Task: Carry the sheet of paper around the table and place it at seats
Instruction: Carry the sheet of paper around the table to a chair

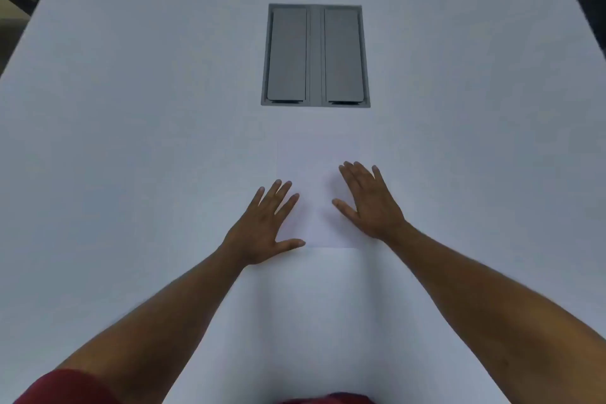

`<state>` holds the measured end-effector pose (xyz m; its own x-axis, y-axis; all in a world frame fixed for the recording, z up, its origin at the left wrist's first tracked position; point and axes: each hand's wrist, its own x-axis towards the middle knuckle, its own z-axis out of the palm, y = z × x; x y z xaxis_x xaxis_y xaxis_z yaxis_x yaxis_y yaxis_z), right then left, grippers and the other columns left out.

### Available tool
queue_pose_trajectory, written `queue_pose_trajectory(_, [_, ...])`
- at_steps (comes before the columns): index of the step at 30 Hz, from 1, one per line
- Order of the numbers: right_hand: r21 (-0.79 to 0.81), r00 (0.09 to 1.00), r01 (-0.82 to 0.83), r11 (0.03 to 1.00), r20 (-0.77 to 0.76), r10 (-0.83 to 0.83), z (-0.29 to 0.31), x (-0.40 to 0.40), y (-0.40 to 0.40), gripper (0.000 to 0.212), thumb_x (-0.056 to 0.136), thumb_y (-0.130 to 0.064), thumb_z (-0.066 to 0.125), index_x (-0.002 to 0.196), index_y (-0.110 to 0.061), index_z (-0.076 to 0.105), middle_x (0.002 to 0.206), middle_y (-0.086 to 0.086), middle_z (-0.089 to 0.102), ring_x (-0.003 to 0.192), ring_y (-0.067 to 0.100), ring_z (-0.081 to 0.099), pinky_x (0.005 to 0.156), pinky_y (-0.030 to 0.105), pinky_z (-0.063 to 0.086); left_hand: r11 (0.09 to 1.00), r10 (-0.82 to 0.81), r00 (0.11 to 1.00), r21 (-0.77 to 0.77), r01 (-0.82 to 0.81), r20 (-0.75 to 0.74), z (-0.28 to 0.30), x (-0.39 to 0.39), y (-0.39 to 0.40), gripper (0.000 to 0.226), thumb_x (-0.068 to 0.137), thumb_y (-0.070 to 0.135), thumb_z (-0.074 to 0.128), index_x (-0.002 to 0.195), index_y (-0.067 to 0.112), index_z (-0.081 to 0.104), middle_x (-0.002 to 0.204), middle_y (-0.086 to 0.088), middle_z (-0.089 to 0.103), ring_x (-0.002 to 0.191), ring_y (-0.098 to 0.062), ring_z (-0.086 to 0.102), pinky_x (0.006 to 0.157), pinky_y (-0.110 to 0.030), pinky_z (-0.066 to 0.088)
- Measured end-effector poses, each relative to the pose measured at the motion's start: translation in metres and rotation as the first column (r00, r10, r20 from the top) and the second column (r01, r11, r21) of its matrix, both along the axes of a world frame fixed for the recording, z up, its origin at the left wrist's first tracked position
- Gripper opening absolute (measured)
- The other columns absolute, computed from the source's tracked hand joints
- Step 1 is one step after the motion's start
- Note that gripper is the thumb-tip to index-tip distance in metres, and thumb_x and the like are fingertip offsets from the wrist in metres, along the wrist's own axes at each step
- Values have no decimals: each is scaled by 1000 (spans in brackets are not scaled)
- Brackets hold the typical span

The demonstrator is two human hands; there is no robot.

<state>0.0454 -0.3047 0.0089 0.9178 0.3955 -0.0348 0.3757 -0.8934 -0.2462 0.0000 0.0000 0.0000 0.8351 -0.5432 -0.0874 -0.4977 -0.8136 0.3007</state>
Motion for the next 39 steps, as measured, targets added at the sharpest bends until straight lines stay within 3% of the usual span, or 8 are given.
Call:
queue_pose_trajectory(6, [20, 999, 49, 999, -21, -49, -23, 47, -2, 65, 109, -48, 37, 157, -5, 48, 158, 17, 55, 149, 34, 50, 128, 55, 31, 1000, -28, 999, 6, 28, -44, -21, 19, 0, 99, 99, 83, 41, 172, 19, 26, 182, -8, 11, 170, -26, 1, 136, -54, 7])
queue_pose_trajectory(15, [46, 995, 91, 995, -50, -89, -51, 86, -7, 68, 111, -42, 50, 164, -2, 35, 171, 20, 36, 161, 36, 31, 132, 52, 24, 990, -127, 991, -67, 124, -48, -46, 34, 4, 98, 98, 80, 52, 171, 19, 29, 182, -6, 16, 169, -24, 6, 137, -51, 7])
queue_pose_trajectory(22, [47, 989, 126, 991, -86, -122, -72, 86, -9, 73, 112, -45, 47, 167, -1, 27, 176, 19, 23, 165, 36, 19, 134, 52, 17, 986, -154, 987, -72, 151, -42, -63, 36, 7, 101, 95, 82, 55, 170, 18, 33, 181, -6, 21, 169, -27, 12, 136, -52, 10])
queue_pose_trajectory(33, [165, 981, 186, 969, -86, -174, -79, 82, -2, 64, 113, -36, 46, 168, -7, 28, 177, 14, 24, 166, 34, 16, 135, 51, 11, 986, -134, 990, -107, 128, -46, -68, 35, 9, 101, 93, 82, 59, 168, 17, 39, 180, -6, 24, 169, -26, 14, 136, -53, 12])
queue_pose_trajectory(39, [316, 952, 302, 900, -148, -268, -71, 80, 2, 64, 108, -31, 60, 163, -8, 38, 168, 10, 44, 163, 32, 25, 133, 52, 22, 986, -125, 992, -118, 120, -35, -69, 36, 8, 101, 92, 81, 62, 167, 17, 40, 180, -5, 25, 168, -26, 15, 136, -53, 13])
